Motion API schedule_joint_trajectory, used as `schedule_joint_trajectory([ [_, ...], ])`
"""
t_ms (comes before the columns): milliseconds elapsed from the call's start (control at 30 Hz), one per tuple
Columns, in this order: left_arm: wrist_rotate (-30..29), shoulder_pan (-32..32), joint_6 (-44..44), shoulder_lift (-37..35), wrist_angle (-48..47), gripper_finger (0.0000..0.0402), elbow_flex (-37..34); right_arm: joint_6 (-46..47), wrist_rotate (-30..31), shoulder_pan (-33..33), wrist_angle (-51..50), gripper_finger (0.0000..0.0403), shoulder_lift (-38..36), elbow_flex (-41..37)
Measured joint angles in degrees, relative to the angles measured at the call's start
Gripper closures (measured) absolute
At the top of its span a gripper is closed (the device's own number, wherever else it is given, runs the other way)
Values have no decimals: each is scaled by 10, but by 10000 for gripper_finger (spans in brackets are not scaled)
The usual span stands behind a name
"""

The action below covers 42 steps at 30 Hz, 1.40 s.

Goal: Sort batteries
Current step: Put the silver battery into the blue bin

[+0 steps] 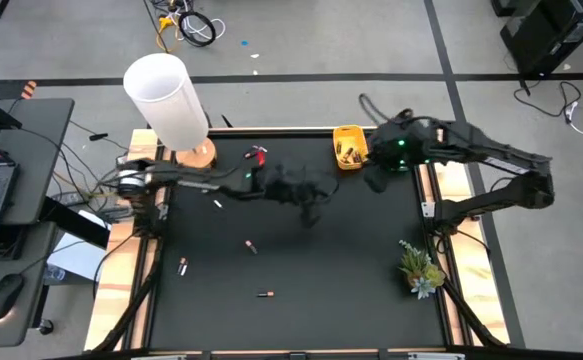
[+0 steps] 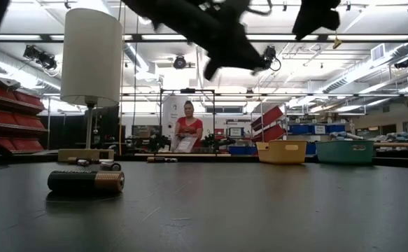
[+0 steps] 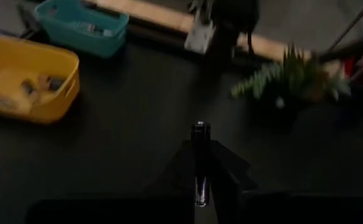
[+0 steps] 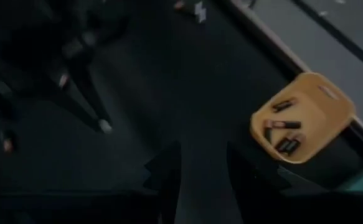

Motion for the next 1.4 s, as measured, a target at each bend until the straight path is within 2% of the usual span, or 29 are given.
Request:
schedule_joint_trajectory([
  [100,53,32,-1,52,46,368,39,41,17,-19,-16,265,-23,0],
  [167,87,47,-2,79,74,368,65,62,5,-33,-53,265,-29,-1],
  [300,132,71,-1,103,114,368,93,110,1,-25,-42,264,-48,-57],
  [400,151,90,6,103,131,368,97,152,-13,-8,54,265,-88,-127],
  [533,210,115,10,101,140,368,97,176,-8,33,218,265,-128,-226],
  [733,234,139,-19,96,168,368,96,257,40,46,291,265,-157,-287],
  [833,238,151,-44,96,238,368,96,254,49,57,309,265,-152,-303],
  [933,238,153,-49,94,283,368,96,229,67,58,373,264,-147,-322],
  [1067,239,153,-49,94,300,368,96,192,118,58,435,265,-136,-340],
  [1400,257,153,-48,94,322,368,96,109,146,54,495,265,-120,-341],
])
